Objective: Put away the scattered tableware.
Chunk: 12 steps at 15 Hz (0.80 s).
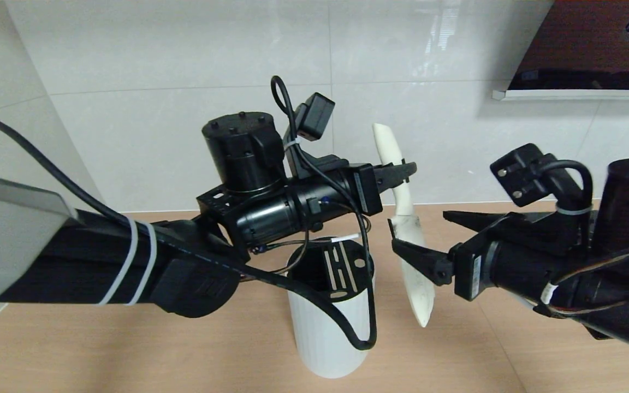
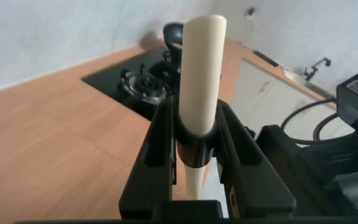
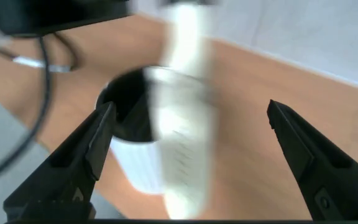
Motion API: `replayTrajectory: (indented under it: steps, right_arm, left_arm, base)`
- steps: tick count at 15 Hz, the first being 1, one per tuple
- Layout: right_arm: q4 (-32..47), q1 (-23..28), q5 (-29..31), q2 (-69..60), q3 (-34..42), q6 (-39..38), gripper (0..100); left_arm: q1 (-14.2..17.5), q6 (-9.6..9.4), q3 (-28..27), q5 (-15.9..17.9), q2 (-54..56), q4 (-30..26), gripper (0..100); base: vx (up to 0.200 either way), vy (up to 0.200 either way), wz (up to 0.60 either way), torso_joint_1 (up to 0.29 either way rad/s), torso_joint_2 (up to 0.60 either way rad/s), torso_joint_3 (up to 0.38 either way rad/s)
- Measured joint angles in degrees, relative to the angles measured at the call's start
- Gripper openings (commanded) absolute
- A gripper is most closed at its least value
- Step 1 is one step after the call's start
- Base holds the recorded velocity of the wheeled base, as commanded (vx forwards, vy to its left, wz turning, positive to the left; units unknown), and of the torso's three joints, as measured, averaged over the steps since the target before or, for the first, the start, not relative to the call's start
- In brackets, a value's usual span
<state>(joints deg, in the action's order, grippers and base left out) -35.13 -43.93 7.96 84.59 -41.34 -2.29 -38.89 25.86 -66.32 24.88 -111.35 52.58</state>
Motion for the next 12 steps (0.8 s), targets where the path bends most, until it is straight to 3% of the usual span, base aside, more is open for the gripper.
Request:
replayTrajectory:
  steps: [3,5,6,8,11,12]
  right_arm:
    - [0.18,3.75,-0.2,-6.81,2.43,-0.05,100]
    - [0.49,8.11,-0.52,-10.56,3.91,-0.88,100]
    - [0.6,9.59,-0.72,-11.54,5.23,-1.8,100]
    - [0.68,11.11,-1.01,-11.91,6.94,-2.44,100]
    - [0.67,11.82,-1.04,-11.13,7.91,-2.49,100]
    - [0.65,11.89,-1.04,-10.75,8.09,-2.46,100]
  left_arm:
    - [4.22,-2.46,5.57,-0.57,6.75,0.29,0]
    - [7.8,-6.16,11.45,-0.77,11.54,3.19,0]
    - [9.73,-7.69,14.75,-0.9,13.34,7.25,0]
    - [12.93,-8.95,20.29,-0.96,15.79,16.92,0]
    - [14.36,-13.25,22.64,-1.05,17.42,20.07,0]
    - [14.51,-13.71,22.88,-1.02,17.83,20.11,0]
  base:
    - [0.0,0.0,0.0,0.0,0.0,0.0]
    - [0.0,0.0,0.0,0.0,0.0,0.0]
    - [0.0,0.0,0.0,0.0,0.0,0.0]
    - [0.0,0.0,0.0,0.0,0.0,0.0]
    - [0.0,0.0,0.0,0.0,0.0,0.0]
    - [0.0,0.0,0.0,0.0,0.0,0.0]
